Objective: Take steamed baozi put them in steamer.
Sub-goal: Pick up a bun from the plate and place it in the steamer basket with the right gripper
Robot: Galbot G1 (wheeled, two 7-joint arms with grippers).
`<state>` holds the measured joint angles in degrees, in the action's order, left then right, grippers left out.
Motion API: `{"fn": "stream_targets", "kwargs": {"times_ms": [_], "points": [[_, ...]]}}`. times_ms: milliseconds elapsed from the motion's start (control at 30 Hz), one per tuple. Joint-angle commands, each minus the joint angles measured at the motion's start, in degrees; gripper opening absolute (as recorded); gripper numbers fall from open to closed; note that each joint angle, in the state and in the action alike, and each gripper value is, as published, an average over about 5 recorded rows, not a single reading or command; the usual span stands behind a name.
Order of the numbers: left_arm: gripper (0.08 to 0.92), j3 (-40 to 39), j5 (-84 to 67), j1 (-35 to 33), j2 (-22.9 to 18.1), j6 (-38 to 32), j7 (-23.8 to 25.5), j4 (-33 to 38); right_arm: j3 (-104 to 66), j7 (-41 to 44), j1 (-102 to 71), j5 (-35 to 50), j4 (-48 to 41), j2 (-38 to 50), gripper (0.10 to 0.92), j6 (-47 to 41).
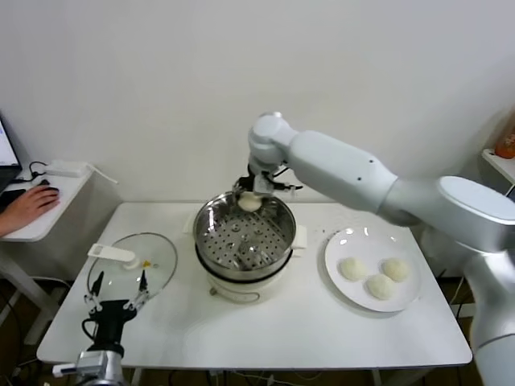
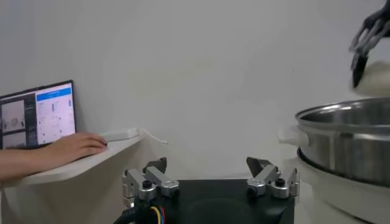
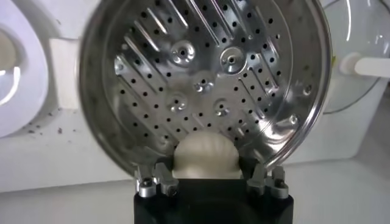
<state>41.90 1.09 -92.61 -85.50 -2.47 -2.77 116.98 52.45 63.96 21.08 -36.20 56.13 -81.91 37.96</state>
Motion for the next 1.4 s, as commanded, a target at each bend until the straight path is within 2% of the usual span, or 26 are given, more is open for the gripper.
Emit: {"fn": "stream_targets", "kwargs": {"times_ms": [33, 300, 967, 1067, 1233, 1400], "points": [[0.823, 0.1, -0.8, 0.1, 0.3, 0.4, 0.0, 0.9, -3.6, -0.3, -5.3, -9.2, -8.0, -6.6, 0.704, 3.1], [0.823, 0.2, -0.9, 0.1, 0.3, 0.3, -0.1, 0.1, -6.3, -0.5, -7.5, -12.9, -10.2, -7.8, 0.704, 4.2], [0.823, 0.2, -1.0, -0.1, 0.1, 0.0, -0.2, -0.6, -8.5, -1.0, -8.7, -15.4, -12.6, -8.5, 0.706, 5.1], [0.823, 0.2, -1.1, -0.2, 0.0, -0.1, -0.2, -0.7, -8.6, -1.3, -9.0, -16.1, -11.8, -8.4, 0.729, 5.1], [0.823, 0.3, -1.4, -0.5, 0.0, -0.2, -0.3, -0.7, -8.9, -1.1, -8.5, -16.4, -12.2, -8.7, 0.813, 5.4], [0.823, 0.5, -1.7, -0.6, 0.0, -0.2, -0.3, -0.6, -7.4, 0.3, -6.1, -11.6, -10.2, -7.0, 0.822, 5.8]]}}
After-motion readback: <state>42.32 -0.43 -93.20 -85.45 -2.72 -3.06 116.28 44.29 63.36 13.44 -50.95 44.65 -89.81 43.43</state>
